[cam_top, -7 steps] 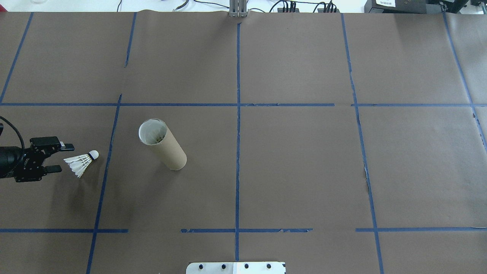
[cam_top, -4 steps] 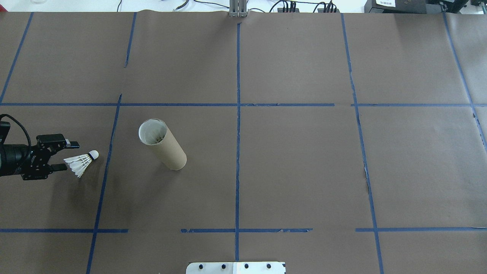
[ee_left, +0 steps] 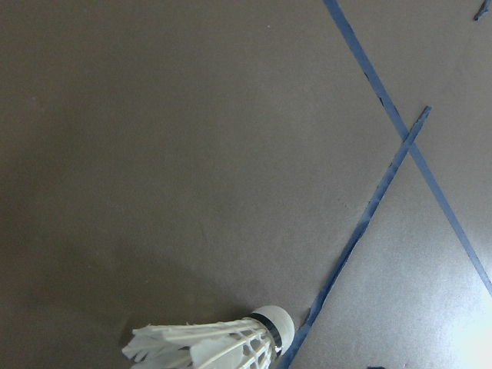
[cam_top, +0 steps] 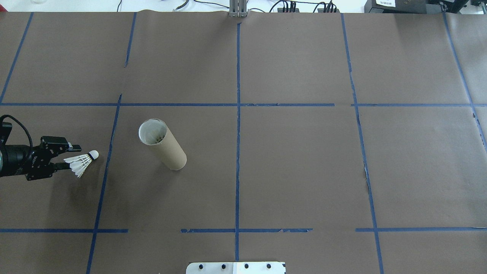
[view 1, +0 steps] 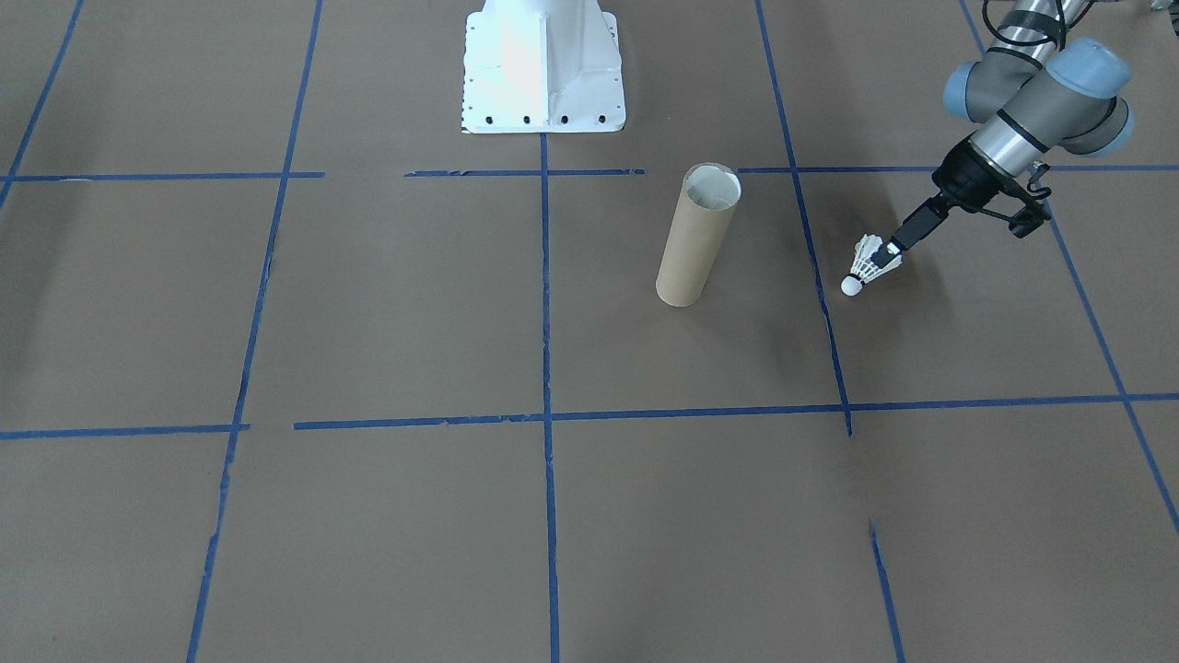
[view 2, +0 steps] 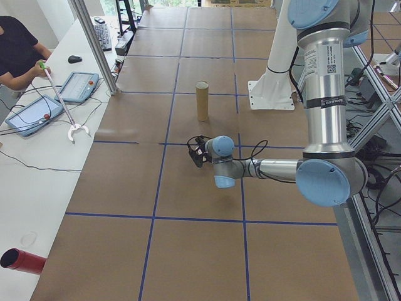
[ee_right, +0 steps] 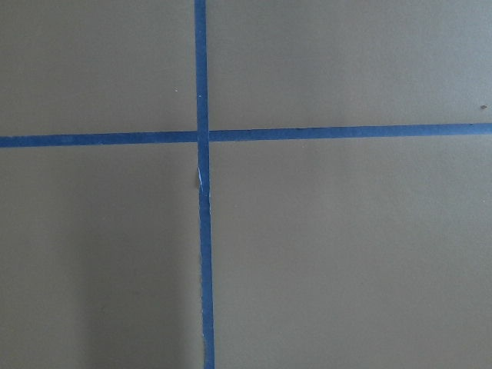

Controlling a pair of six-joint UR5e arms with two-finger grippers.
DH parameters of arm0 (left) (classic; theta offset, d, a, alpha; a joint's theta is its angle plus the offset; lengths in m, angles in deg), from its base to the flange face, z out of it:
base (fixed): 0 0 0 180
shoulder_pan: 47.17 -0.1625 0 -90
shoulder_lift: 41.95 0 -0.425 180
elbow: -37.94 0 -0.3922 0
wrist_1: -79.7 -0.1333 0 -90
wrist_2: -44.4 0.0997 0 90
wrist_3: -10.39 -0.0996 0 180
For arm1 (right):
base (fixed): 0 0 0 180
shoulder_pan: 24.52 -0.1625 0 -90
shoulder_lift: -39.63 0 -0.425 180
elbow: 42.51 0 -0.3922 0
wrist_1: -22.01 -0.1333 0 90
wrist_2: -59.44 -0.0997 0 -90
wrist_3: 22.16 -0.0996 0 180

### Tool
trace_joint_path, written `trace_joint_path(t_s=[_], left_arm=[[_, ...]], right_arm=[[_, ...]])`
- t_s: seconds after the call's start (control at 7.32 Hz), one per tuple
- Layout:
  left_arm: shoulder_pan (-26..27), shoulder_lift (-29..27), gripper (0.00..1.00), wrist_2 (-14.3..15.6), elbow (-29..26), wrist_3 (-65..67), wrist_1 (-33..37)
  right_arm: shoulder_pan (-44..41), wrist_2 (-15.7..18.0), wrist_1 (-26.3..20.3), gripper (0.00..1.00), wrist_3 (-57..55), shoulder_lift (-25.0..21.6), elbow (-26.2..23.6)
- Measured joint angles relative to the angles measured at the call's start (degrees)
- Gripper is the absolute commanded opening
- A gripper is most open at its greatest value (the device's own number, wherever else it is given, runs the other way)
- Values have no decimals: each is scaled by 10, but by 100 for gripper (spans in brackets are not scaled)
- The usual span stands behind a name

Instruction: Collect badminton balls into bucket

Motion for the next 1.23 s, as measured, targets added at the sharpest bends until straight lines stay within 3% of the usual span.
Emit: trace_joint_path(t_s=[0.27, 0.55, 0.82, 0.96, 1.23], left_arm=[[-1, 0, 28, -1, -6, -3, 2], [-2, 1, 0, -1, -9, -5, 5], [-2, 5, 0, -3, -8, -6, 16], [-2, 14, 0, -18, 1, -6, 29], [13, 24, 0, -98, 35, -6, 37]], right_arm=[[0, 0, 0, 100, 0, 0, 0], [0, 0, 0, 100, 0, 0, 0], [0, 0, 0, 100, 0, 0, 0], [0, 0, 0, 100, 0, 0, 0], [0, 0, 0, 100, 0, 0, 0]])
